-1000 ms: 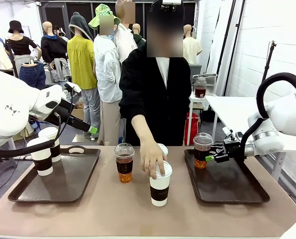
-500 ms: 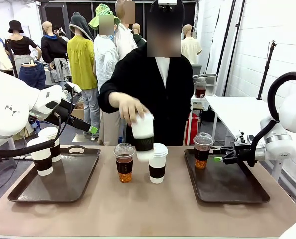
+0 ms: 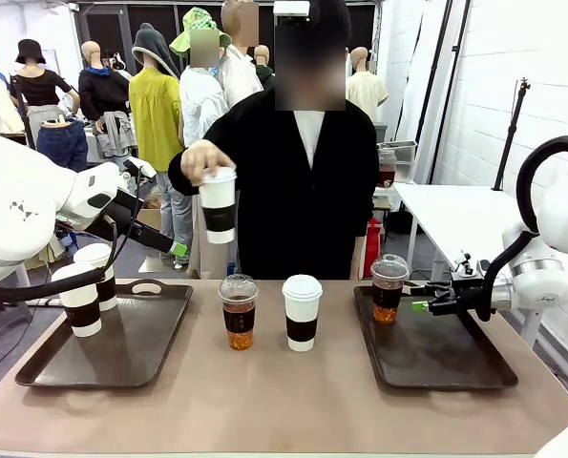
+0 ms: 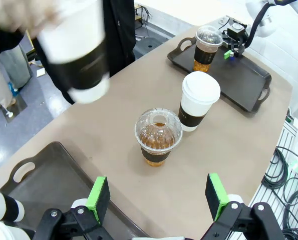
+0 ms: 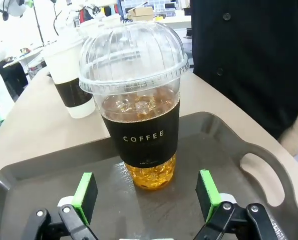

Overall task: Distribute the coffee onto the tray.
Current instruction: Pick up another iced Americano from the middle of the table and place it on the right Handle tray.

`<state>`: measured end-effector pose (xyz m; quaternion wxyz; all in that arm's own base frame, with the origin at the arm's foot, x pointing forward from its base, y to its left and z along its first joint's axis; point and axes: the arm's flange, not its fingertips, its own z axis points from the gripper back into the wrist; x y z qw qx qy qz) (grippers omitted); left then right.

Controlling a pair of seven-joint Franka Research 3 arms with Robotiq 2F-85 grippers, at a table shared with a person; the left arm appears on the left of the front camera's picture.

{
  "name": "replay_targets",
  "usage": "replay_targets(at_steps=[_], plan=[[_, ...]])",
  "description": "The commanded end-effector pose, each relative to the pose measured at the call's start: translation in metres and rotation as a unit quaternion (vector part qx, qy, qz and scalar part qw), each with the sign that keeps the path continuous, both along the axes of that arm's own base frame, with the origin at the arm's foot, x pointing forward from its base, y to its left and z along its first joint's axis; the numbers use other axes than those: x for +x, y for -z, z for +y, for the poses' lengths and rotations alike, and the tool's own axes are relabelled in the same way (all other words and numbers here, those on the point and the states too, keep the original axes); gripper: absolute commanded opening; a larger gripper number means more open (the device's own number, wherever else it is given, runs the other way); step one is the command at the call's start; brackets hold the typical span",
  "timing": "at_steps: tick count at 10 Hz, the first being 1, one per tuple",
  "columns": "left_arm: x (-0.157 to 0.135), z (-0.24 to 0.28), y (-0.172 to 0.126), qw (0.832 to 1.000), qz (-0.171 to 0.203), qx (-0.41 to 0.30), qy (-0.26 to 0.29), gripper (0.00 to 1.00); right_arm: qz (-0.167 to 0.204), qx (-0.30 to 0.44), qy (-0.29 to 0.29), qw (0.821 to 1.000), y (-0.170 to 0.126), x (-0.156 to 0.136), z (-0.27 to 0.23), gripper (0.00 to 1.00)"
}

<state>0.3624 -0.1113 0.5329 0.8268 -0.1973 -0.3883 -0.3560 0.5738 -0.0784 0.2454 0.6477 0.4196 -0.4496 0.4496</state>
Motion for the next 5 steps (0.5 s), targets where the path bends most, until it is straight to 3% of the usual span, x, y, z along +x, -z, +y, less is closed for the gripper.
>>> replay_targets(at_steps=[1, 5], plan=[[0.0003, 0.0011, 0.0008, 1.0, 0.003, -0.001, 0.001, 1.0, -0.001, 0.0, 0.0, 1.0, 0.0, 0.0014, -0.0008, 1.0], [0.0003, 0.0011, 0.0008, 1.0, 0.003, -0.001, 0.001, 1.0, -0.009, -0.011, 0.002, 1.0, -0.0062, -0.0039, -0.0037, 1.0]])
